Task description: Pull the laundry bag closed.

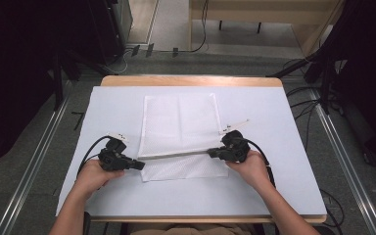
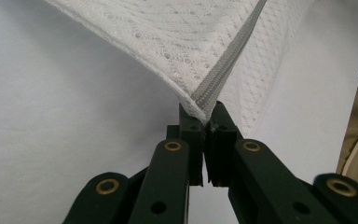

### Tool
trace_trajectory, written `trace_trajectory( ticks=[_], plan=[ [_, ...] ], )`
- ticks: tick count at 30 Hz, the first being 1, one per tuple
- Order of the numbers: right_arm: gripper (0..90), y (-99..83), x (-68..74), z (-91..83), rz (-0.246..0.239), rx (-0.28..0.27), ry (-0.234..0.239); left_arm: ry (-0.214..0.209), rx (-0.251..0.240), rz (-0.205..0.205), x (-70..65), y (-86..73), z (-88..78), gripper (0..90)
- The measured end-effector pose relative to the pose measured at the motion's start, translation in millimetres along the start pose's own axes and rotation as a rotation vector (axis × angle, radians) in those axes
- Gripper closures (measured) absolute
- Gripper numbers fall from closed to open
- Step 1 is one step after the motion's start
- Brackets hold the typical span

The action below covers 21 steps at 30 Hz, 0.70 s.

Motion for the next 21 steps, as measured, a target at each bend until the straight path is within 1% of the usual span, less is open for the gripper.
trace_trajectory(
  ticks=[2, 3, 6, 8, 9, 10, 11, 12, 13, 14, 16, 17, 19, 21],
  plan=[
    [87.8, -0.7, 0.6, -1.1, 0.005, 0.003, -0.001, 0.007, -0.003, 0.003, -0.4, 0.1, 0.2, 87.9],
    [87.9, -1.0, -0.2, -1.2, -0.001, 0.002, -0.006, 0.0, 0.0, 0.002, 0.0, -0.2, -0.2, 88.1],
    [87.9, -2.0, -1.9, -1.8, 0.009, 0.004, -0.012, -0.003, 0.009, -0.006, 1.3, -1.9, 0.0, 88.0],
    [87.8, -3.1, -4.9, -3.2, 0.021, 0.009, -0.015, -0.005, 0.005, -0.013, 1.9, -2.9, -0.5, 88.1],
    [87.8, -3.4, -6.8, -3.7, 0.019, 0.002, -0.009, -0.003, 0.001, -0.014, 1.7, -2.9, -0.9, 88.1],
    [87.8, -4.1, -7.4, -5.1, 0.024, 0.006, -0.016, -0.008, -0.004, -0.013, 1.8, -2.8, -1.3, 88.1],
    [87.9, -4.8, -8.7, -6.5, 0.025, 0.001, -0.019, -0.002, -0.001, -0.007, 1.9, -2.8, -1.8, 88.1],
    [87.9, -4.8, -8.7, -6.5, 0.025, 0.001, -0.019, 0.002, 0.0, -0.011, 2.1, -3.0, -2.0, 88.1],
    [87.9, -5.2, -9.0, -7.0, 0.028, 0.003, -0.019, -0.002, 0.001, -0.017, 2.6, -3.5, -2.2, 88.1],
    [87.8, -6.0, -12.2, -8.2, 0.033, 0.005, -0.028, -0.001, 0.002, -0.025, 3.7, -4.4, -3.2, 88.2],
    [87.9, -6.1, -13.4, -8.5, 0.031, 0.003, -0.024, -0.001, 0.002, -0.025, 3.9, -4.7, -3.8, 88.2],
    [87.9, -6.3, -14.8, -8.6, 0.029, 0.002, -0.024, 0.007, 0.002, -0.028, 4.3, -5.1, -4.0, 88.1],
    [87.8, -7.3, -14.9, -8.8, 0.038, 0.009, -0.027, 0.014, 0.001, -0.031, 4.9, -5.2, -4.2, 88.1],
    [87.8, -7.9, -14.9, -8.5, 0.032, 0.016, -0.029, 0.009, -0.005, -0.034, 5.0, -5.3, -4.6, 88.1]
  ],
)
Point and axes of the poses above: each handheld gripper's, and its own axes: z roughly forward along the jaws, y roughly out of its top, x roughly to its left, the point moved 2 cm from there along z, roughly forward along the jaws, and after that the axes turned 14 degrees about z, right-handed, at the moved point
